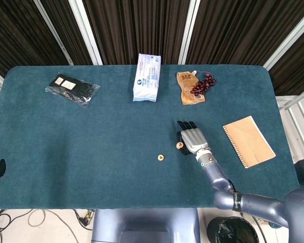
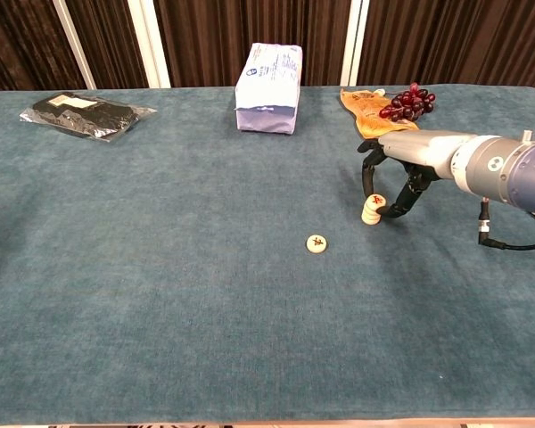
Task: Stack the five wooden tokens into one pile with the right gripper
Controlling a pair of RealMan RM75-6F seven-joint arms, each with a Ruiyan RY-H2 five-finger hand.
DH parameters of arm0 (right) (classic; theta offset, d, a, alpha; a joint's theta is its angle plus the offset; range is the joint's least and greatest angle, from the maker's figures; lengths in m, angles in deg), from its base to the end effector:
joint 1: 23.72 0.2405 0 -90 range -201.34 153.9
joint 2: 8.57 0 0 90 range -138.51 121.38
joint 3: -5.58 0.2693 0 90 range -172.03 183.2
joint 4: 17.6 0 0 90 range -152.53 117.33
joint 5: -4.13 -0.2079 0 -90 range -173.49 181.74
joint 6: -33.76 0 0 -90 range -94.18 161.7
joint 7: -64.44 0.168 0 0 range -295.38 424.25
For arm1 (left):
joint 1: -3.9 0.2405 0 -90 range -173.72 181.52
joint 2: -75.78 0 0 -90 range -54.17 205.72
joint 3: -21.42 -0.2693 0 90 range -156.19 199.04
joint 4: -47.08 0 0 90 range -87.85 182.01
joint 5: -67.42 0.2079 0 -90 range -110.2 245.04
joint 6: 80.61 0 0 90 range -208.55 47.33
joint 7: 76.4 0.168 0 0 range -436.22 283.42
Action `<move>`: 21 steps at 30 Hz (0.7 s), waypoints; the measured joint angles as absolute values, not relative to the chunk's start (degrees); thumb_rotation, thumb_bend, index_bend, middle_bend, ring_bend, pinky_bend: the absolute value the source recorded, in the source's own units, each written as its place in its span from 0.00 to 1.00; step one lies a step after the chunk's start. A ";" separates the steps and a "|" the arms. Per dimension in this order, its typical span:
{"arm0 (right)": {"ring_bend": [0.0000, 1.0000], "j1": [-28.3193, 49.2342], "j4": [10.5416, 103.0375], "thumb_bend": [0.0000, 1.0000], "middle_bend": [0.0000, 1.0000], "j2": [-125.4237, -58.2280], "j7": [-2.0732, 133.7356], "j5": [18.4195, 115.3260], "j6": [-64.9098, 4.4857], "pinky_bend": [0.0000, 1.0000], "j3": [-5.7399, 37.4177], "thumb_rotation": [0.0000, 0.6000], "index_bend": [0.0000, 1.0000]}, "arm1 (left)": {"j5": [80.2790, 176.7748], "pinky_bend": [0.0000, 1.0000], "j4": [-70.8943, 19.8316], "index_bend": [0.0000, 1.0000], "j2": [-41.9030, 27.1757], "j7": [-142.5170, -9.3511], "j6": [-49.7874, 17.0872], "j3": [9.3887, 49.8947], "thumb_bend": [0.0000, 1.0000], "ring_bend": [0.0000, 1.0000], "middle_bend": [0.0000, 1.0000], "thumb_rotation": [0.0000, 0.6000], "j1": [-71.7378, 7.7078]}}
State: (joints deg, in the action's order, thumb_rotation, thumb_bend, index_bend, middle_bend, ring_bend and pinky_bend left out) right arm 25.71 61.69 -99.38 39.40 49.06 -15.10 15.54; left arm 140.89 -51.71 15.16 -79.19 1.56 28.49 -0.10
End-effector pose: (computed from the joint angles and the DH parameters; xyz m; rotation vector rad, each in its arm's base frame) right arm -0.1625 -0.4039 -0.0417 1.8273 -1.0912 0.7331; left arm -0.3357 0.2112 0.1919 -1.1473 -1.0618 -0.8937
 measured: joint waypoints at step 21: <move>0.00 25.81 61.61 0.42 0.00 -99.26 39.61 49.14 -14.79 0.00 15.33 1.00 0.54 | 140.77 0.00 -51.79 0.15 15.23 -79.00 1.38 28.42 0.48 0.00 0.00 1.00 -0.11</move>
State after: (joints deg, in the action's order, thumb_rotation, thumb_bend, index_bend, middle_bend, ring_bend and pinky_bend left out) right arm 25.81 61.61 -99.26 39.61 49.14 -14.79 15.33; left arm 140.77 -51.79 15.23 -79.00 1.38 28.42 -0.11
